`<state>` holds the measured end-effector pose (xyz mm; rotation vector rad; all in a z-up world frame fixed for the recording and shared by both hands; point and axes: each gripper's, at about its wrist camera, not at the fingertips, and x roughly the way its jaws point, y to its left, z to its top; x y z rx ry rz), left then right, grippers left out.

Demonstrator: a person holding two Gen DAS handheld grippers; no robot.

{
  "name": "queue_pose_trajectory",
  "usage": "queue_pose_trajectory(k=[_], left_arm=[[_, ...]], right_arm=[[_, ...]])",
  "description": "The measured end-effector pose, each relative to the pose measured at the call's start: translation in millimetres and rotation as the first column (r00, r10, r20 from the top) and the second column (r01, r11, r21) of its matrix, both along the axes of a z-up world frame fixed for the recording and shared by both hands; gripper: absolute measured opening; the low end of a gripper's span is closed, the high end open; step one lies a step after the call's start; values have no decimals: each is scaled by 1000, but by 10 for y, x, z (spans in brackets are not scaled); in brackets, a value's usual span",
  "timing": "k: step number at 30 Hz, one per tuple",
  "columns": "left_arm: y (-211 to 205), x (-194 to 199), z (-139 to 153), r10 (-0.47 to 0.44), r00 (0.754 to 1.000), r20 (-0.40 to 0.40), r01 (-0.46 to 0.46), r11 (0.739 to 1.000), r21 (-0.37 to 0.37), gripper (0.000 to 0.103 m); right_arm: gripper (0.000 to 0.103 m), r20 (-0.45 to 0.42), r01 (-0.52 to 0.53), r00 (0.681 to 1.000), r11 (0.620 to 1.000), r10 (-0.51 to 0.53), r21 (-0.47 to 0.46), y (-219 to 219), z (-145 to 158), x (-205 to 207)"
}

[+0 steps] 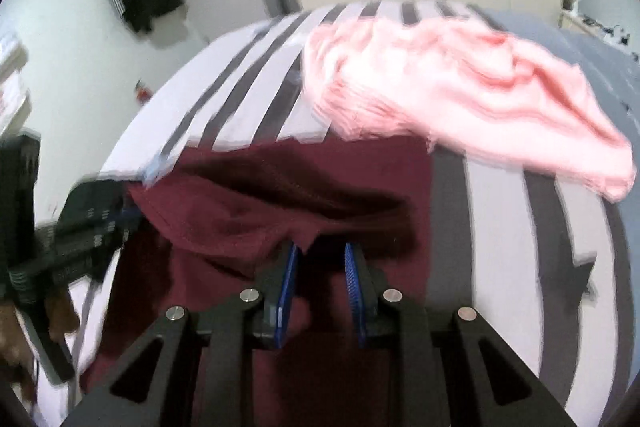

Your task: Fold clothes

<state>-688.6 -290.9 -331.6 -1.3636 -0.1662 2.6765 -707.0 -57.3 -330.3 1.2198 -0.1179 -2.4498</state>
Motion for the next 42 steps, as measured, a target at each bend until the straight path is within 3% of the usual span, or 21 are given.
queue_pose_trajectory(k=[4,11,17,20,25,28,31,34,42], left_arm=[[-108,-209,105,32,999,-27,-32,999,-2,16],[-159,134,36,-19,1000,-13,18,1000,-14,16],[-81,480,-94,-68,998,-1,68,998,19,16],[15,484,-205,-87,996,17,87,996,-20,16],[-160,296,-518,-21,998,64,22,1000,-14,15],[-199,267,-421,7,999,38,-7,1000,13,14],[-204,239,-255,13,1000,-15,-13,1000,18,14],[-210,99,-379,20,1000,22,-19,999,-35,14],[-311,20,-493,54,998,18,-54,999,-8,7]], right_arm=[[22,-25,29,999,999,-30,-18,6,132,-183],[22,3,-58,998,998,58,16,-83,-11,130],[22,45,-146,988,989,145,27,-316,-273,497],[22,52,-175,983,984,174,19,-472,-357,580],[20,67,-136,989,989,132,51,-572,-545,450],[12,65,-91,994,993,86,76,-535,-613,325],[11,41,-69,997,995,66,75,-491,-535,272],[11,31,-68,997,994,66,85,-480,-507,204],[5,26,-25,999,993,22,112,-397,-627,-39]])
